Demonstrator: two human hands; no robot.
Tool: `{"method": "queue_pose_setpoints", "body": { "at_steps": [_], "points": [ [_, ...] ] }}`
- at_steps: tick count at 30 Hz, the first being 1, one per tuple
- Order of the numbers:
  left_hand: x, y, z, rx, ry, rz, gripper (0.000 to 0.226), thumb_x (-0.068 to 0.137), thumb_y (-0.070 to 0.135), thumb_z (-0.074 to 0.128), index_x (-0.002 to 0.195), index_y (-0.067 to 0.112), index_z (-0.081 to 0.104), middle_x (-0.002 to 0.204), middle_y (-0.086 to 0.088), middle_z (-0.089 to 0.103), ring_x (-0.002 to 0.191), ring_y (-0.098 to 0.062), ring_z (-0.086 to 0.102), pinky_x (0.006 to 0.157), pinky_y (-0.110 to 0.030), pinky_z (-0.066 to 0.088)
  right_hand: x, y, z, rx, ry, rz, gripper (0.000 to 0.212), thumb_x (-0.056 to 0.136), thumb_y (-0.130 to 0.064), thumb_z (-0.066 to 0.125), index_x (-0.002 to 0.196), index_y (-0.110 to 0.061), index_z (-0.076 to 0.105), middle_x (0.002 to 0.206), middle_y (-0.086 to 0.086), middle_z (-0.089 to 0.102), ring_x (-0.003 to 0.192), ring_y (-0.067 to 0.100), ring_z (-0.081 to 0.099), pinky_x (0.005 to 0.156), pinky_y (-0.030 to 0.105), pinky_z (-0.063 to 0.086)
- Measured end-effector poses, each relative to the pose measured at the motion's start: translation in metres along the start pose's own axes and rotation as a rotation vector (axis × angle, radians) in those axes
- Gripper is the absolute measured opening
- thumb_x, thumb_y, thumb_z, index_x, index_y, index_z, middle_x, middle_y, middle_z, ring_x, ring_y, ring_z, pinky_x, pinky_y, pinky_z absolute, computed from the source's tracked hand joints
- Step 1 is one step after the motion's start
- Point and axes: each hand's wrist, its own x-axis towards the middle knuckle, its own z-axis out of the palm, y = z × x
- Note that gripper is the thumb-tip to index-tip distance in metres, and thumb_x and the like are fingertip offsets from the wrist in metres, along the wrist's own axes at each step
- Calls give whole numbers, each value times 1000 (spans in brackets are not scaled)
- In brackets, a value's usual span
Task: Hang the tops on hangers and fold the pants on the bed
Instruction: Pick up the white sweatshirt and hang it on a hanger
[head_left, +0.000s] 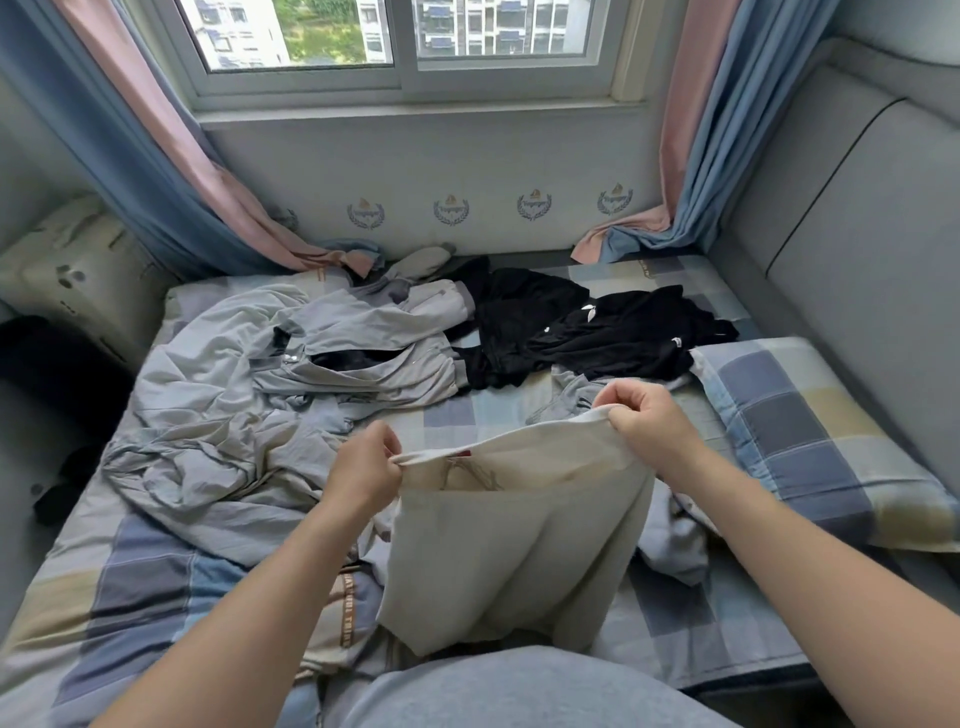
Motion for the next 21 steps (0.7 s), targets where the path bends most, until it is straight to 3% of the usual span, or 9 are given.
{"method": "queue_pose_setpoints", "body": {
  "at_steps": [3, 5, 7, 9, 12, 14, 17, 19, 21],
  "points": [
    [1, 11, -9, -393, -185, -76, 19, 88, -5, 67, 79, 13, 66, 79, -11, 68, 70, -25, 65, 64, -34, 56, 0, 13, -2, -205, -100, -18, 29, 83, 0, 55, 73, -23, 69, 63, -7, 54, 53, 2, 43, 52, 18, 39],
    [-5, 21, -17, -667, -231, -89, 21, 94, -6, 60, 82, 9, 70, 77, -14, 69, 67, -24, 68, 62, -35, 60, -3, 18, -1, -239, -207, 24, 22, 84, -14, 68, 75, -34, 70, 58, -13, 54, 51, 1, 48, 48, 20, 43],
    [-10, 32, -21, -794, -248, -66, 26, 98, -2, 52, 87, 7, 73, 76, -12, 72, 61, -18, 69, 54, -29, 57, -6, 18, 4, -302, -268, 29, 17, 84, -27, 78, 75, -36, 67, 61, -11, 59, 54, 2, 52, 49, 17, 43],
    [-17, 46, -23, -818, -283, -9, 29, 101, 5, 49, 88, 5, 76, 79, -11, 75, 55, -13, 66, 45, -22, 50, -7, 15, 12, -434, -236, -64, 23, 86, -29, 77, 70, -33, 61, 62, -7, 56, 58, 2, 49, 54, 13, 36],
    [-24, 63, -21, -791, -286, 59, 33, 103, 20, 54, 78, 8, 73, 68, -5, 70, 50, -13, 56, 41, -17, 39, -13, 1, 32, -435, -179, -193, 28, 88, -16, 67, 70, -28, 51, 66, -10, 50, 63, 5, 45, 62, 23, 34],
    [-26, 71, -21, -781, -299, 78, 31, 102, 26, 58, 78, 10, 70, 66, -5, 65, 55, -16, 56, 46, -21, 42, -18, -9, 46, -349, -214, -171, 16, 87, -8, 60, 82, -23, 55, 74, -8, 57, 66, 10, 49, 66, 30, 38],
    [-26, 77, -24, -735, -301, 102, 34, 101, 30, 60, 79, 6, 70, 69, -11, 60, 61, -22, 54, 53, -27, 41, -25, -21, 64, -224, -280, -131, 28, 84, -2, 52, 104, -22, 56, 90, -3, 67, 80, 16, 61, 75, 30, 48],
    [-23, 76, -27, -734, -248, 83, 43, 99, 33, 62, 87, -8, 66, 76, -12, 54, 69, -25, 47, 64, -36, 38, -27, -22, 69, -295, -379, -113, 36, 84, -5, 51, 114, -25, 52, 90, -4, 64, 84, 19, 60, 78, 31, 48],
    [-21, 73, -29, -726, -193, 81, 52, 95, 39, 66, 90, -13, 63, 79, -12, 50, 73, -26, 43, 69, -39, 33, -28, -17, 67, -447, -468, -73, 35, 85, -22, 59, 118, -30, 48, 90, -5, 63, 86, 18, 60, 78, 33, 49]
  ]
}}
